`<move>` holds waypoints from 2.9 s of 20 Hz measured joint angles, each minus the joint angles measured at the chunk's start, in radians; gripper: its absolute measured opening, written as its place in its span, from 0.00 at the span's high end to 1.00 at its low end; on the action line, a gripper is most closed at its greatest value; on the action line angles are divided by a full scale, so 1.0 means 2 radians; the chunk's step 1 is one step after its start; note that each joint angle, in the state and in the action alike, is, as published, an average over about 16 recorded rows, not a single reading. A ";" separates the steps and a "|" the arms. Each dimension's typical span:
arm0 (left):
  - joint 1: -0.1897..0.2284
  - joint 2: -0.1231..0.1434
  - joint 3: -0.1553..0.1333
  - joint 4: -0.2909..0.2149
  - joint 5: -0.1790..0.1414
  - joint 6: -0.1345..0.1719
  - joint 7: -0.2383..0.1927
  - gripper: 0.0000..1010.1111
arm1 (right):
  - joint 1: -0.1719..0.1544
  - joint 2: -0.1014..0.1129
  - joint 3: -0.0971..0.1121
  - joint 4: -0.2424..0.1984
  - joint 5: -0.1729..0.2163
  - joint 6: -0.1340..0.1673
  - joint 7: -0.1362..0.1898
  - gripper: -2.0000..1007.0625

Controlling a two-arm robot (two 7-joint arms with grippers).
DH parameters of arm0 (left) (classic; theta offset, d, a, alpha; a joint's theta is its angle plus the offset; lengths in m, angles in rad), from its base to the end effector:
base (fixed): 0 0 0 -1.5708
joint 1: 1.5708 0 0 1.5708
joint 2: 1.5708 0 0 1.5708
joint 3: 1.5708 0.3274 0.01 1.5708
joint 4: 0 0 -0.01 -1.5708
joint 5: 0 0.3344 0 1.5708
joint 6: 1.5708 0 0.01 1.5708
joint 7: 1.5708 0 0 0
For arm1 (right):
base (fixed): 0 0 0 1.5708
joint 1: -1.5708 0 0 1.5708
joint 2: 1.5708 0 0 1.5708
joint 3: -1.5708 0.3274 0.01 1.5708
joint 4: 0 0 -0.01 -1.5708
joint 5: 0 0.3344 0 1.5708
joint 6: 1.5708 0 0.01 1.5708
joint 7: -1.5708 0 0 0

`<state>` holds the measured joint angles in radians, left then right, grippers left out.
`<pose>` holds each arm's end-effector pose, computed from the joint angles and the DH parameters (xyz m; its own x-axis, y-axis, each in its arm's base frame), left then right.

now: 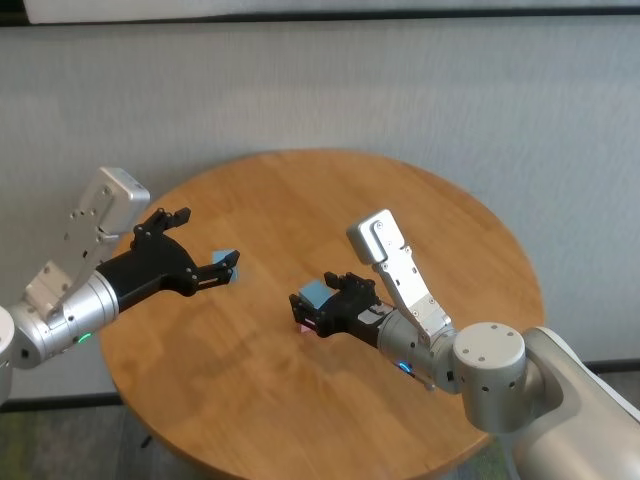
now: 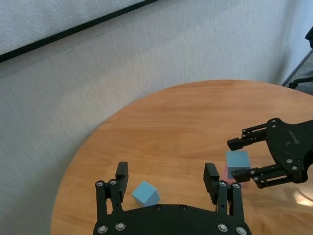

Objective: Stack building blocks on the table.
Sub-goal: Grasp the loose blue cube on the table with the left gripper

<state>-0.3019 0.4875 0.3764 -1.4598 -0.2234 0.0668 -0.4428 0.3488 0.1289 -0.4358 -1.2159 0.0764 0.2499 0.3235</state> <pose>0.4285 0.0620 -0.2780 0.6410 0.7173 0.2731 -0.7665 0.6166 0.1795 0.4412 0.0787 -0.3425 0.6252 -0.7775 0.0681 0.7418 0.5649 -0.3615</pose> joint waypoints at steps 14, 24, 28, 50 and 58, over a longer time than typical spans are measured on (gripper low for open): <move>0.000 0.000 0.000 0.000 0.000 0.000 0.000 0.01 | -0.001 0.014 0.033 -0.032 0.038 0.003 0.014 0.02; 0.000 0.000 0.000 0.000 0.000 0.000 0.000 0.01 | 0.007 0.064 0.079 -0.046 0.081 -0.002 0.037 0.00; 0.000 0.000 0.000 0.000 0.000 0.000 0.000 0.01 | 0.008 0.085 0.091 -0.046 0.091 -0.008 0.045 0.00; -0.047 -0.047 0.002 0.132 -0.013 -0.013 -0.018 0.01 | 0.008 0.101 0.096 -0.044 0.095 -0.014 0.051 0.00; -0.088 -0.077 0.009 0.211 -0.013 -0.022 -0.023 0.01 | 0.008 0.100 0.095 -0.044 0.094 -0.014 0.051 0.00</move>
<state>-0.4773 0.3330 0.3936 -1.0385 -0.2498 0.0238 -0.4880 0.3648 0.3283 -0.2452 -1.3039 0.2646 0.2220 0.4246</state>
